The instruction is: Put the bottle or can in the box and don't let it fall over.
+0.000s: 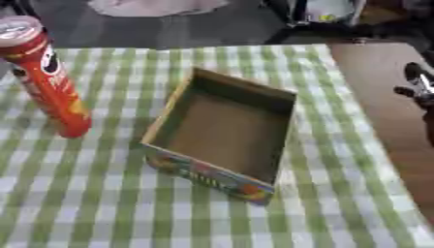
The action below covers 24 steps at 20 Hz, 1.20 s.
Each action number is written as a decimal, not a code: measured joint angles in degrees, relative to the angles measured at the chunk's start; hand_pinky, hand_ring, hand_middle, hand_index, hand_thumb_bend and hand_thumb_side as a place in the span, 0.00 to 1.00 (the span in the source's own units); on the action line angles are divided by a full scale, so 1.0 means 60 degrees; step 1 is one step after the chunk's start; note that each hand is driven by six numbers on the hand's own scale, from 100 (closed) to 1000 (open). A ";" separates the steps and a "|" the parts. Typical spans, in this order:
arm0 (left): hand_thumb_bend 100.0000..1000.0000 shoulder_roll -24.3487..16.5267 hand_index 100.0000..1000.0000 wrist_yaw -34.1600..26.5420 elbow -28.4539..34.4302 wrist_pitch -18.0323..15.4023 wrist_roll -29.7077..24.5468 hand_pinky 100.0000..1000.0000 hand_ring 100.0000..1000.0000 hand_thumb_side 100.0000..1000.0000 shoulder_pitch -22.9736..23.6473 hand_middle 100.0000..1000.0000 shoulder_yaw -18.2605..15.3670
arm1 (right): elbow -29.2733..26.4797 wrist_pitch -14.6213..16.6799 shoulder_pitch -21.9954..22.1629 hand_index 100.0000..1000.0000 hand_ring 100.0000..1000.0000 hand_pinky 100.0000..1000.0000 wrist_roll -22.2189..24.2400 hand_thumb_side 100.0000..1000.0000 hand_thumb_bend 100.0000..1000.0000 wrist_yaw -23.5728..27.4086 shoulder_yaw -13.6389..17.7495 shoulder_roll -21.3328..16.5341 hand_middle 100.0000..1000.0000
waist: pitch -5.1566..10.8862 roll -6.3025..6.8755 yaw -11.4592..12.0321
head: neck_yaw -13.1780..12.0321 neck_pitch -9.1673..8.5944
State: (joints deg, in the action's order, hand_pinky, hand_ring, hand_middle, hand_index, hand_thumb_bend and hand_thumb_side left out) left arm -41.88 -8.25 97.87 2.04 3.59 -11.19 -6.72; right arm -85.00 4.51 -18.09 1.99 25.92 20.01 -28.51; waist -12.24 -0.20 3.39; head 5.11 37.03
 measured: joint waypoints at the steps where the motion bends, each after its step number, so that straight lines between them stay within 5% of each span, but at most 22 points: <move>1: 0.24 -0.0001 0.91 0.0008 0.0000 0.0006 -0.0006 1.00 0.72 0.69 -0.0001 0.98 0.0019 | 0.0000 0.0000 0.0000 0.89 1.00 0.67 0.0000 0.20 0.31 0.0000 0.0000 0.0000 1.00 | 0.0000 0.0000 -0.0001 | -0.0002 -0.0001; 24: 0.28 -0.0172 0.91 0.0699 -0.1164 0.1383 -0.0832 1.00 0.73 0.71 -0.1230 0.99 0.1279 | 0.0002 -0.0113 -0.0073 0.89 1.00 0.66 0.0020 0.20 0.31 -0.0164 -0.0113 0.0172 1.00 | 0.0016 0.0005 -0.0092 | -0.0193 -0.0085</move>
State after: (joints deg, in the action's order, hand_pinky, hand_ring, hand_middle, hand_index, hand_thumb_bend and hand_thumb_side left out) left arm -42.91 -4.05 90.88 10.34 -1.40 -18.57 0.96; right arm -84.99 3.83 -18.53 2.11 24.94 19.34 -27.48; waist -12.15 -0.17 2.84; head 3.95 36.52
